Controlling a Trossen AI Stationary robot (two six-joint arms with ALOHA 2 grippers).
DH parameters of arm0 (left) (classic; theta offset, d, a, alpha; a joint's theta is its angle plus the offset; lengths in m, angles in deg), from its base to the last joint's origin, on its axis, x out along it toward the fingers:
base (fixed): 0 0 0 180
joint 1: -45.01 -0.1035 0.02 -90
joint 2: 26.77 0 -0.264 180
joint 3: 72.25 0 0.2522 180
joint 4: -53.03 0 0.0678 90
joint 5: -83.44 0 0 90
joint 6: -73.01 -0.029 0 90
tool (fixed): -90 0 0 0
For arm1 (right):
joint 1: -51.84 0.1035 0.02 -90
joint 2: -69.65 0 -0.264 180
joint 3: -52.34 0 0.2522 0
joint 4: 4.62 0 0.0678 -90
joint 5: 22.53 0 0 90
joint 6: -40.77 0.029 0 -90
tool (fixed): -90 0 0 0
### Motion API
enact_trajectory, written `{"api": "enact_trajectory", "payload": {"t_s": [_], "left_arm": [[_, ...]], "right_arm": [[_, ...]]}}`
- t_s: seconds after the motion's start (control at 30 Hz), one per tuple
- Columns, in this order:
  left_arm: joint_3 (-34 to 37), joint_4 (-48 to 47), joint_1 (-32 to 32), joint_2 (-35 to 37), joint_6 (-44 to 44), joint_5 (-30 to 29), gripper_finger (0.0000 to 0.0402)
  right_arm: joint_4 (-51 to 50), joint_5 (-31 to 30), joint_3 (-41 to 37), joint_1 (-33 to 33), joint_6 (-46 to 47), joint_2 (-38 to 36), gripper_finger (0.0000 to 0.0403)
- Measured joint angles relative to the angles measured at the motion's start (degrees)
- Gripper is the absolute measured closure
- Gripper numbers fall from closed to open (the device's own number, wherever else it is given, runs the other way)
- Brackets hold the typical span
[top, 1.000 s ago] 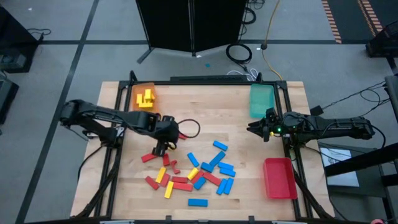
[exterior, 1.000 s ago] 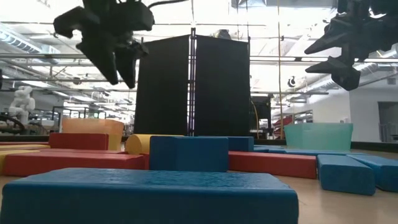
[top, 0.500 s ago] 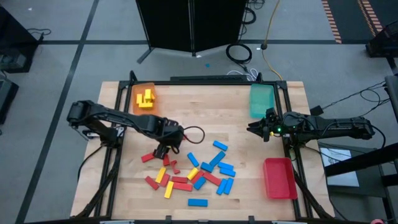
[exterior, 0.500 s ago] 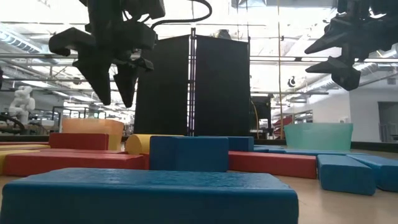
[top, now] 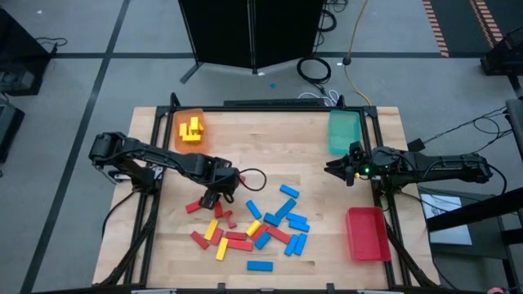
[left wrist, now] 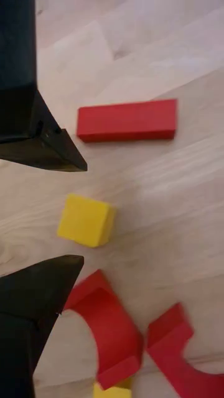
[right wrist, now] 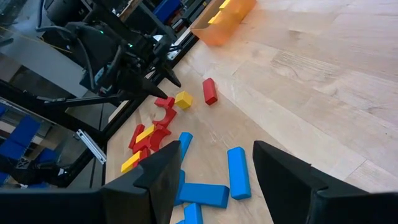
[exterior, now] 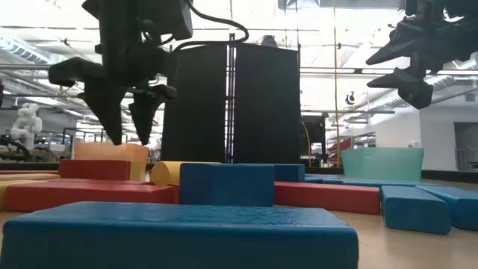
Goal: Sort blocks
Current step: Put the yellow block into the orange bin
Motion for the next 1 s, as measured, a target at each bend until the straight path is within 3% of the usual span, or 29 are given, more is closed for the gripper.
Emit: {"api": "enact_trajectory", "payload": {"t_s": [0.23, 1.0], "left_arm": [[2.48, 5.67, 0.00, 0.02, 1.25, -0.05, 0.0173], [9.86, 10.06, 0.63, 0.02, 1.69, -0.31, 0.0173]], "right_arm": [[-0.03, 0.00, 0.00, 0.00, 0.02, 0.00, 0.0209], [-0.10, -0.02, 0.01, 0.00, 1.49, -0.01, 0.0209]]}}
